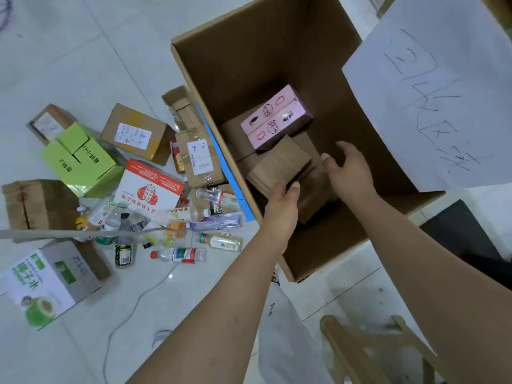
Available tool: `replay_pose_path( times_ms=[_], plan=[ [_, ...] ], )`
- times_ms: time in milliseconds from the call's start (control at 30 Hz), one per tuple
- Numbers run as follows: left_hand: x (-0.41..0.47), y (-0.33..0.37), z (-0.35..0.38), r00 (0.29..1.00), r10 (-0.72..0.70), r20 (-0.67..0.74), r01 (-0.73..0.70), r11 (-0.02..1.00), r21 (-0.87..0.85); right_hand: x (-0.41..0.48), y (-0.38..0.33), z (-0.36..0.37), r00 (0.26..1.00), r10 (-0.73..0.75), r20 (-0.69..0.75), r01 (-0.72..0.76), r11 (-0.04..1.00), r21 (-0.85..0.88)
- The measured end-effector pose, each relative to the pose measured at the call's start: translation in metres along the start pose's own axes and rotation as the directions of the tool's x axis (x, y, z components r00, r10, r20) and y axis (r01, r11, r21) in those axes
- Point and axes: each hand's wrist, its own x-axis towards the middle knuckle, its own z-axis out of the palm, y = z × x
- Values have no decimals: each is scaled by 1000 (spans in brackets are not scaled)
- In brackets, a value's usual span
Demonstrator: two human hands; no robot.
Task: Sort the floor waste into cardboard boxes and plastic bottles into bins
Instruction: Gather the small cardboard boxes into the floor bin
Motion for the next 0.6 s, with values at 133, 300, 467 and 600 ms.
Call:
replay_pose_path(
  times_ms=[133,300,467,600],
  plan=[
    [-8,16,-40,992,68,-110,-84,985,-152,-20,-57,21,997,-67,24,65,994,82],
    [-15,16,-107,962,155,-223,-210,946,-247,-64,-127,71,971,-233,60,219,959,182],
    [-28,-23,-168,945,136,-296,-223,933,-283,-116,-160,146,915,-388,111,356,905,232],
    [-44,-62,-217,946,96,-309,-190,939,-288,-153,-159,207,927,-296,232,233,936,263]
  ],
)
